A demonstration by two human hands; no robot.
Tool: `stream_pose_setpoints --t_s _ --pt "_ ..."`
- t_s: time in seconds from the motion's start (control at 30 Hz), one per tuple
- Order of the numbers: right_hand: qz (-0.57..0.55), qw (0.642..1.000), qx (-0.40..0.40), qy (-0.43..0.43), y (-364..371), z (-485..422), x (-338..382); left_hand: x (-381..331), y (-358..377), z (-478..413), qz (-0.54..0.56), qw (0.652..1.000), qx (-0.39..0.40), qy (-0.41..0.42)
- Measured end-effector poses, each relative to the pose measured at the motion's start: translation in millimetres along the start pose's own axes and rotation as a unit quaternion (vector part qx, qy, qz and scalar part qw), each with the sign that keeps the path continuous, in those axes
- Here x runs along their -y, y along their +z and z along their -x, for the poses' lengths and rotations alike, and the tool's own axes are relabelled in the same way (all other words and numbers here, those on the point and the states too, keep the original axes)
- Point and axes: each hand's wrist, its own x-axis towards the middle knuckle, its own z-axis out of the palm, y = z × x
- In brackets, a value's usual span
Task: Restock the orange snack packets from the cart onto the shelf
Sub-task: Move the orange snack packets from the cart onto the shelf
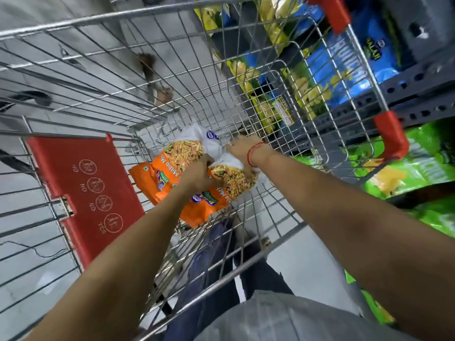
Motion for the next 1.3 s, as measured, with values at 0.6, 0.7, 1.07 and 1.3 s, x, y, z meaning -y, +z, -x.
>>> stream_pose_setpoints --t_s 0.6,0.7,1.07,1.3 --pt "-0.526 0.808 -0.230 0.133 -39 164 -63 -112 -104 89 0.575 0.601 -0.538 -0.140" --pt "-0.599 0.738 -0.277 0.137 -35 198 -60 -156 -98 104 0.674 0.643 -0.336 -0.137" --pt "-0.703 0.609 -0.364 0.046 18 311 -52 -267 -81 145 0.529 0.828 -0.047 0.180" --pt "-0.633 0.564 -0.509 0.147 68 396 -66 -366 -49 164 0.372 0.881 -0.024 0.292"
